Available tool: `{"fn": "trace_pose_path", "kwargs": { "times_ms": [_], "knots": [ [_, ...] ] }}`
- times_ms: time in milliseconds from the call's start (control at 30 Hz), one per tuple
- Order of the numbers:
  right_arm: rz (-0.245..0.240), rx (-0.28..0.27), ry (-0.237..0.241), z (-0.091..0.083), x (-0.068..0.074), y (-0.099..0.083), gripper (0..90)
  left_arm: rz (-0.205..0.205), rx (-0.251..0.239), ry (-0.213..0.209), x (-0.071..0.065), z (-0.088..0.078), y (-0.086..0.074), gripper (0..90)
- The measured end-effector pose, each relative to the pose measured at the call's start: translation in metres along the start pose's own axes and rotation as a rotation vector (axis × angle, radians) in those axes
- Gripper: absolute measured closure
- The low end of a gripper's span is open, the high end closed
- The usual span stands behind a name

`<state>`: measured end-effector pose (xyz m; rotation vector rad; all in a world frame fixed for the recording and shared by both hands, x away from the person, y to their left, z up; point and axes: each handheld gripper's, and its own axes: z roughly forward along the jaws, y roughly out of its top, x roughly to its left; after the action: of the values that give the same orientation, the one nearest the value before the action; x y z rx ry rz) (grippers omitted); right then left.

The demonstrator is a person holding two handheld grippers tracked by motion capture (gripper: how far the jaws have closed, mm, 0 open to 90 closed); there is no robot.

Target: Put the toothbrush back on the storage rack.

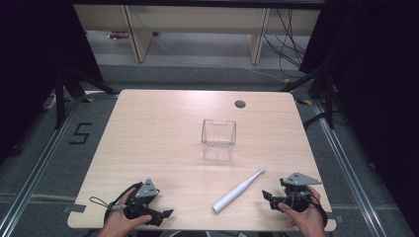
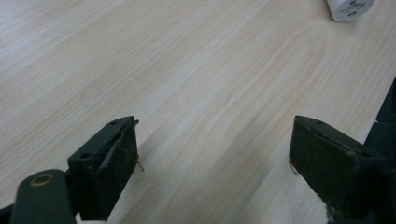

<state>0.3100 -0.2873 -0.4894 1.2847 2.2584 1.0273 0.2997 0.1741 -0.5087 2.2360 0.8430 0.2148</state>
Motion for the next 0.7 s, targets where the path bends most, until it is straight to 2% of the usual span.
{"fn": "trace_pose_path", "kwargs": {
  "times_ms": [267, 333, 533, 567, 600, 633, 700],
  "knots": [
    [0.005, -0.026, 0.013, 0.0, 0.001, 0.002, 15.5, 0.007, 0.003, 0.0, 0.0, 0.0, 0.0, 14.9],
    [-0.013, -0.032, 0.033, -0.001, 0.002, 0.004, 15.5, 0.005, 0.002, -0.002, 0.0, 0.0, 0.0, 14.9],
    [-0.027, -0.049, 0.048, -0.001, 0.01, 0.011, 16.9, 0.007, 0.008, 0.0, 0.0, -0.001, 0.001, 14.8],
    [-0.027, -0.049, 0.048, -0.001, 0.01, 0.011, 16.9, 0.009, 0.004, -0.002, 0.001, 0.0, 0.0, 14.8],
    [-0.001, -0.043, 0.051, 0.0, 0.014, 0.011, 17.0, 0.007, 0.006, 0.002, 0.0, -0.001, 0.001, 14.8],
    [-0.028, -0.05, 0.052, 0.001, 0.013, 0.011, 17.7, 0.005, 0.006, 0.003, 0.0, -0.001, 0.001, 14.9],
    [-0.037, -0.052, 0.053, 0.003, 0.015, 0.012, 18.9, 0.004, 0.001, -0.001, 0.0, -0.001, 0.0, 14.8]
  ]
}}
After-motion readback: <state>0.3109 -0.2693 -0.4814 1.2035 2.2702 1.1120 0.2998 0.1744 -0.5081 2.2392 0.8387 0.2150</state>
